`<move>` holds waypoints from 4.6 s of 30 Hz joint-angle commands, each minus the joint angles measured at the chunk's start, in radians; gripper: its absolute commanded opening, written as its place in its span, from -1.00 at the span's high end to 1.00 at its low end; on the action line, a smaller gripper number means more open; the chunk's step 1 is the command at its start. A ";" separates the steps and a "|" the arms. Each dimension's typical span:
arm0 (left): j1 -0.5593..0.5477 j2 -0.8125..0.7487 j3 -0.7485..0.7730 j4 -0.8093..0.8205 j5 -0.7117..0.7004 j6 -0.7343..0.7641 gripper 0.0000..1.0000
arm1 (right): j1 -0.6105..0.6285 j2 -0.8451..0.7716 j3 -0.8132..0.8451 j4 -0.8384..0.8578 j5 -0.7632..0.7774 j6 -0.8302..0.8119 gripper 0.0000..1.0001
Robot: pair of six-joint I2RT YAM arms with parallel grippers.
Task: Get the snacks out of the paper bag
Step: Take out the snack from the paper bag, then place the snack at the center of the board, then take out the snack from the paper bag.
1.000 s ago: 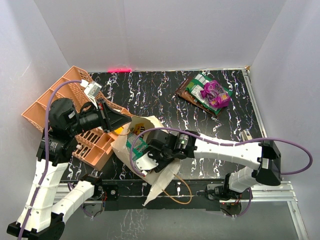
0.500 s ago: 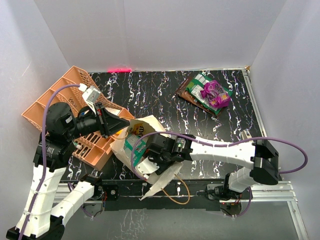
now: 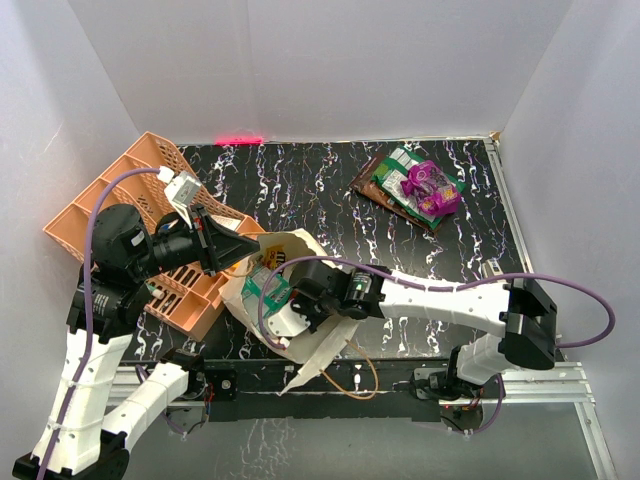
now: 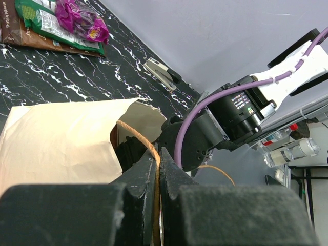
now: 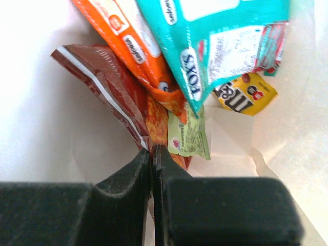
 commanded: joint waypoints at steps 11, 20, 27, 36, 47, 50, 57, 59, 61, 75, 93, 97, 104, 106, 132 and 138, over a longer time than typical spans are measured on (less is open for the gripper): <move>0.001 -0.082 -0.030 0.087 -0.056 0.010 1.00 | -0.069 -0.220 0.031 0.433 0.017 0.202 0.85; 0.001 -0.056 0.013 0.014 -0.276 -0.019 1.00 | -0.069 -0.271 0.121 0.585 0.012 0.343 0.85; 0.002 -0.013 0.031 -0.019 -0.379 -0.051 1.00 | -0.069 -0.340 0.205 0.657 -0.043 0.455 0.85; 0.001 0.004 0.039 -0.041 -0.443 -0.051 1.00 | -0.068 -0.387 0.354 0.739 0.006 0.507 0.85; 0.001 0.011 0.030 -0.034 -0.443 -0.042 1.00 | -0.075 -0.385 0.320 1.023 0.670 0.171 0.85; 0.000 0.018 0.022 -0.026 -0.434 -0.042 1.00 | -0.177 -0.349 0.229 1.202 0.797 0.123 0.85; 0.001 0.016 0.026 -0.026 -0.424 -0.045 1.00 | -0.507 -0.327 0.058 0.978 0.741 0.582 0.85; 0.000 0.015 0.034 -0.034 -0.425 -0.042 1.00 | -0.552 -0.296 0.025 0.904 0.729 0.706 0.85; 0.001 0.016 0.043 -0.045 -0.428 -0.038 1.00 | -0.584 -0.250 0.030 0.777 0.704 0.845 0.85; 0.001 0.009 0.063 -0.060 -0.425 -0.047 1.00 | -0.674 0.116 0.368 0.419 0.249 1.498 0.85; 0.001 0.012 0.053 -0.041 -0.404 -0.047 1.00 | -1.359 -0.067 -0.445 0.715 -0.427 2.192 0.85; 0.001 0.018 0.057 -0.042 -0.398 -0.045 1.00 | -1.411 -0.110 -0.493 0.660 -0.381 2.091 0.85; 0.001 0.019 0.057 -0.045 -0.384 -0.040 1.00 | -1.413 -0.175 -0.551 0.645 -0.270 2.046 0.56; 0.001 0.018 0.058 -0.052 -0.382 -0.035 1.00 | -1.426 -0.194 -0.566 0.607 -0.229 2.050 0.34; 0.001 -0.028 -0.033 -0.005 -0.297 -0.127 1.00 | -0.890 -0.292 -0.128 0.517 -0.310 1.795 -0.45; 0.001 -0.053 -0.026 -0.027 -0.152 -0.065 1.00 | -0.622 -0.277 0.009 0.639 -0.383 1.477 -0.46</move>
